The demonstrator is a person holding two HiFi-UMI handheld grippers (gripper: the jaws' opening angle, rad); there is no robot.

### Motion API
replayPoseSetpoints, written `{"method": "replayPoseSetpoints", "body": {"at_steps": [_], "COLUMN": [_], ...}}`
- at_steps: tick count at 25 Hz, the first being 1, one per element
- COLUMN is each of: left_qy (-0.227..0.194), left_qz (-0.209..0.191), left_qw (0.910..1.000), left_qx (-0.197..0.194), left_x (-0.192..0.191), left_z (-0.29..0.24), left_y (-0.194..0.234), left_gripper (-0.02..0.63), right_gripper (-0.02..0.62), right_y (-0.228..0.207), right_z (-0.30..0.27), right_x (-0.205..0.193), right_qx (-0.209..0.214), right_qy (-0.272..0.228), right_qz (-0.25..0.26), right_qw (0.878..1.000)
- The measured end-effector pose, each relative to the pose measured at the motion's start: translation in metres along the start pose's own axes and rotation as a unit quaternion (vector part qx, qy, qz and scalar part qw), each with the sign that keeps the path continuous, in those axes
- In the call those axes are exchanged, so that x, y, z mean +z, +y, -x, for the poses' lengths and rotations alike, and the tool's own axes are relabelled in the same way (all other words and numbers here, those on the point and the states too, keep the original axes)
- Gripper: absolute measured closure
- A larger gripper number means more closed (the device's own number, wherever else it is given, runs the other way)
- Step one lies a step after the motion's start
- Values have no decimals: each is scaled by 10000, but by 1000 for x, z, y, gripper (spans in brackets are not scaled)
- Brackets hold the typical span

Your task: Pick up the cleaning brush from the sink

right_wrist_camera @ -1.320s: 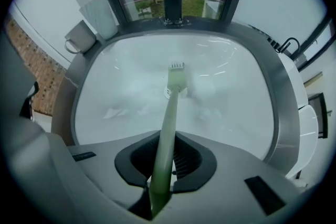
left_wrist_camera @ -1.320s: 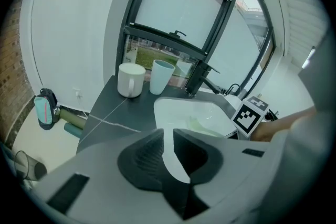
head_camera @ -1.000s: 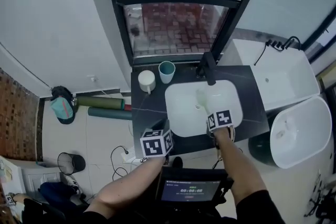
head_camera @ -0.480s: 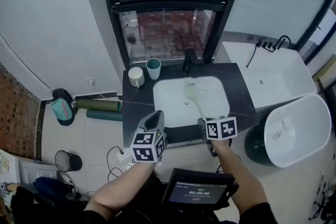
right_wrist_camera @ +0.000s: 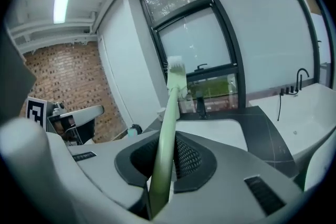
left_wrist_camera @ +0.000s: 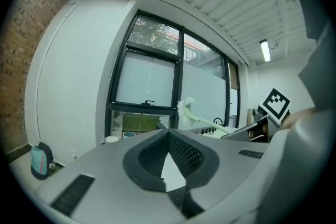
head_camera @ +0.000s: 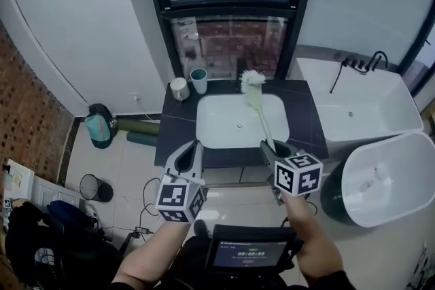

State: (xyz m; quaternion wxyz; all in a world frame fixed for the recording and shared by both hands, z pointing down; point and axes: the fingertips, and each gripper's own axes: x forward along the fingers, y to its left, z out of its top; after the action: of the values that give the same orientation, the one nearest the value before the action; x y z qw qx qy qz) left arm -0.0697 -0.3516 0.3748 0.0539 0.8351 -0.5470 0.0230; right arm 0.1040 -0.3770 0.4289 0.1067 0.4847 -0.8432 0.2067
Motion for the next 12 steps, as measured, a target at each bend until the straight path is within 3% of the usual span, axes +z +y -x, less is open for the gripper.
{"method": "replayPoseSetpoints", "body": {"at_steps": [3,7,12], "left_qy": [-230,-529,-767], "left_qz": [-128,-220,-373], "left_qw": [9996,9984,9963], "left_qx": [74,6,-107], "left_x": [20,18,11], "left_z": [63,158,254], "left_y": [-16,-37,1], "left_gripper": [597,597,597], "right_gripper": [568,568,568], "right_y": [44,107,203], "right_z": [51,120,145], "right_x": [2,-28,-56], "right_qx": [24,13,-108], "right_qy": [-285,-683,-1122], "right_qz": [363,637,763], "right_qw": [9989,9956,9907]}}
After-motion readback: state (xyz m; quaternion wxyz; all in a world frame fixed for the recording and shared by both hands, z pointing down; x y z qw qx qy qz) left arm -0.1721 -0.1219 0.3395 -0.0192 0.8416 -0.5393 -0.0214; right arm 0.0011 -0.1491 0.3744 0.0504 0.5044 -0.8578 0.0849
